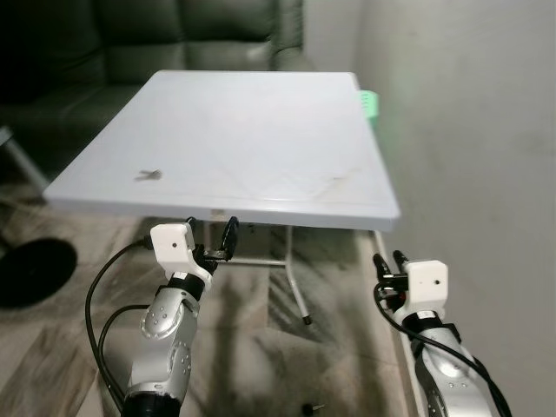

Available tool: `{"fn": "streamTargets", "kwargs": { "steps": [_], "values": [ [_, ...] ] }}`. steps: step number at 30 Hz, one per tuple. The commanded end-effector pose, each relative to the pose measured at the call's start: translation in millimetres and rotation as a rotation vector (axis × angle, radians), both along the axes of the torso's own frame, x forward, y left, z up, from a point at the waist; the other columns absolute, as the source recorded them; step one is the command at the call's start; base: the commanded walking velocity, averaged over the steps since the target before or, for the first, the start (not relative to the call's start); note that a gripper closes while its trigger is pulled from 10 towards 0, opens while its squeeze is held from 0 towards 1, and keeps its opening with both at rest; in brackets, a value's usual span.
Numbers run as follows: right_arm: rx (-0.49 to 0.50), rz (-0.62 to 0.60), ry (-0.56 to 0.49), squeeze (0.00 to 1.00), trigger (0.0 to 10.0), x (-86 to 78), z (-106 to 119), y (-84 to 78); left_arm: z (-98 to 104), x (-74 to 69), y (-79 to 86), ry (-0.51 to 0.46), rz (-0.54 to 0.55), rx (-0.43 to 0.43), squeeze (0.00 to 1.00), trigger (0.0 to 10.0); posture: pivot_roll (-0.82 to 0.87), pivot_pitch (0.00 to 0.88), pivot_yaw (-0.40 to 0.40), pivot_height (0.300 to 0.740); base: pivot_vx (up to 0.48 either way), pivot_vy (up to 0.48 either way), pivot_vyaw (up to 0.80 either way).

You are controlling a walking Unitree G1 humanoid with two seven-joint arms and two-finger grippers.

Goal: Hang keys on a hook

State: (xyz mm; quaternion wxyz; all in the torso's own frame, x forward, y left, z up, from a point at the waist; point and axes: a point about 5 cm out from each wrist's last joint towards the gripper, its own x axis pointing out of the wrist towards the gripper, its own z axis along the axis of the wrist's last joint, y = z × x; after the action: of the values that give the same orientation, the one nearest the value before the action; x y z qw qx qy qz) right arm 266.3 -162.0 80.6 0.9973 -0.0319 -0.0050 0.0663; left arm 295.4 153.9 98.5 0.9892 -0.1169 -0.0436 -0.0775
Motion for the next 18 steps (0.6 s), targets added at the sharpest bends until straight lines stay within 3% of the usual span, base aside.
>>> {"fn": "streamTargets", "kwargs": {
  "steps": [1, 5, 6, 18],
  "values": [
    [-0.016, -0.013, 0.010, 0.00, 10.0, -3.4, -1.8, -4.0, 4.7, 1.6, -4.7, -0.015, -0.014, -0.001, 0.00, 10.0, -0.07, 0.037, -0.012, 0.732, 0.000, 0.000, 0.80],
    [-0.006, -0.015, 0.009, 0.00, 10.0, -3.8, -1.5, -4.1, 4.7, 1.8, -5.0, -0.013, -0.013, -0.001, 0.00, 10.0, -0.07, 0.036, -0.012, 0.732, 0.000, 0.000, 0.80],
    [0.046, -0.021, 0.005, 0.00, 10.0, -3.6, -0.5, -4.6, 4.3, 2.3, -5.7, -0.008, -0.013, 0.000, 0.00, 10.0, -0.07, 0.035, -0.012, 0.732, 0.000, 0.000, 0.00],
    [0.040, -0.016, -0.004, 0.00, 10.0, -3.2, 0.6, -4.1, 4.7, 3.7, -7.2, -0.008, -0.024, -0.007, 0.00, 10.0, -0.07, 0.024, -0.010, 0.732, 0.000, 0.000, 0.00]
  ]
}}
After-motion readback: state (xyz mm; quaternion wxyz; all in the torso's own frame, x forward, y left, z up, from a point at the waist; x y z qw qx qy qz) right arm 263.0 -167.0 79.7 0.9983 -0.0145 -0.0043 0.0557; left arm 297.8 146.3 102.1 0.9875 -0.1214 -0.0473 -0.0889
